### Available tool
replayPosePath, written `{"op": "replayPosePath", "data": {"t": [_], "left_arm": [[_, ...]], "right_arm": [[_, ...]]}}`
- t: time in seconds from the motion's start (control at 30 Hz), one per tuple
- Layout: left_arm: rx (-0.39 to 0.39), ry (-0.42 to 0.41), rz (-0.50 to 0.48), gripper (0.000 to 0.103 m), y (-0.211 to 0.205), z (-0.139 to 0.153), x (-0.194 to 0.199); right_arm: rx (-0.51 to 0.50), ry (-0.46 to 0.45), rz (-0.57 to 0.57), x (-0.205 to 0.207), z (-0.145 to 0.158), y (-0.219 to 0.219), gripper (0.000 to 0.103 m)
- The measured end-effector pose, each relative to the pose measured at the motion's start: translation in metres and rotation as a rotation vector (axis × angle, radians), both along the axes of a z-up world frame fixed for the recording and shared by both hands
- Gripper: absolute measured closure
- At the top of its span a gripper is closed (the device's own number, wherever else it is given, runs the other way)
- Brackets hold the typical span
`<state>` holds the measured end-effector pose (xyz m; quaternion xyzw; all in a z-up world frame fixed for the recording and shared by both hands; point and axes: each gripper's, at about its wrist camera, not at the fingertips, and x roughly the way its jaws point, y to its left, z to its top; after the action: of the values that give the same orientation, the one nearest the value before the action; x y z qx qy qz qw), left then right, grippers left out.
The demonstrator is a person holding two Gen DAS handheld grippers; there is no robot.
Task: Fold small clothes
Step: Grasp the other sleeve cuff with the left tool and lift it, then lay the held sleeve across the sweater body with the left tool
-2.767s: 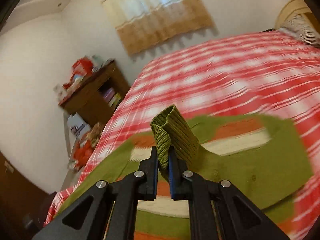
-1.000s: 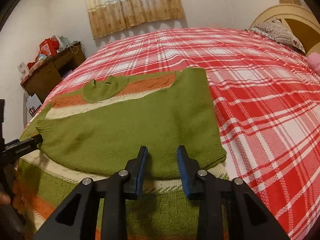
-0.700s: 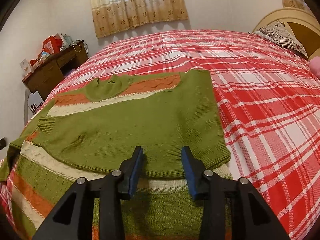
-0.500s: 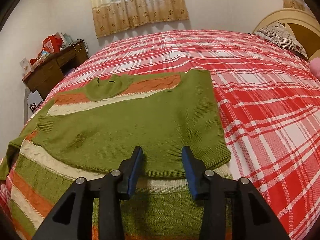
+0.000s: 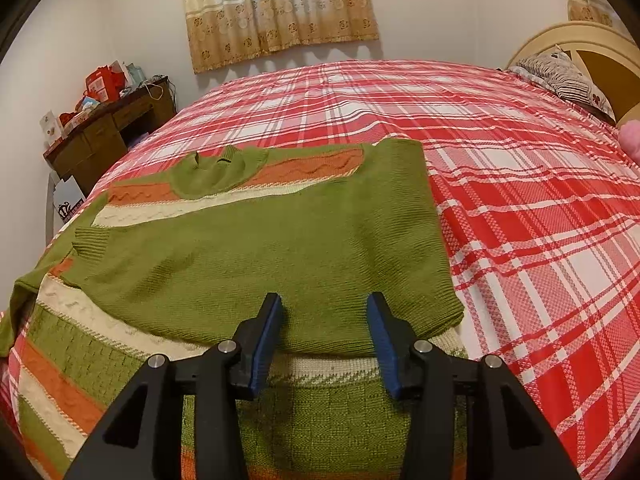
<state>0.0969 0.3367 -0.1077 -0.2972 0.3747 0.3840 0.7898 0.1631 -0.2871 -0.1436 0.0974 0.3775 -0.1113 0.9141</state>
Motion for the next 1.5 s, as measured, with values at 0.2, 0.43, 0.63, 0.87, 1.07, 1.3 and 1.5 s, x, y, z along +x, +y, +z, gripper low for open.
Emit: {"op": "replayPosePath", "data": {"t": [0.2, 0.43, 0.63, 0.87, 1.07, 1.3, 1.5], "left_arm": [[0.107, -0.030, -0.068, 0.097, -0.001, 0.014, 0.016], [0.362, -0.221, -0.312, 0.097, -0.089, 0.089, 0.026], [0.529, -0.316, -0.671, 0.097, -0.231, 0.096, 0.029], [0.430, -0.181, -0.932, 0.092, -0.316, 0.046, 0.053], [0.395, -0.144, -1.050, 0.064, -0.318, 0.037, 0.033], [0.246, -0.254, -0.923, 0.000, -0.245, 0.040, -0.015], [0.291, -0.197, -0.710, 0.000, -0.198, 0.017, -0.014]], "right_arm": [[-0.002, 0.001, 0.010, 0.001, 0.000, 0.001, 0.052], [-0.004, -0.001, 0.010, 0.000, 0.000, 0.002, 0.052], [0.006, -0.007, 0.010, 0.000, 0.001, 0.001, 0.051], [0.025, -0.019, 0.012, -0.002, 0.001, -0.001, 0.051], [0.051, -0.028, 0.017, -0.002, 0.000, -0.005, 0.050], [0.037, 0.002, 0.043, 0.004, 0.000, -0.001, 0.040], [0.223, -0.093, 0.125, 0.003, 0.031, 0.042, 0.040]]}}
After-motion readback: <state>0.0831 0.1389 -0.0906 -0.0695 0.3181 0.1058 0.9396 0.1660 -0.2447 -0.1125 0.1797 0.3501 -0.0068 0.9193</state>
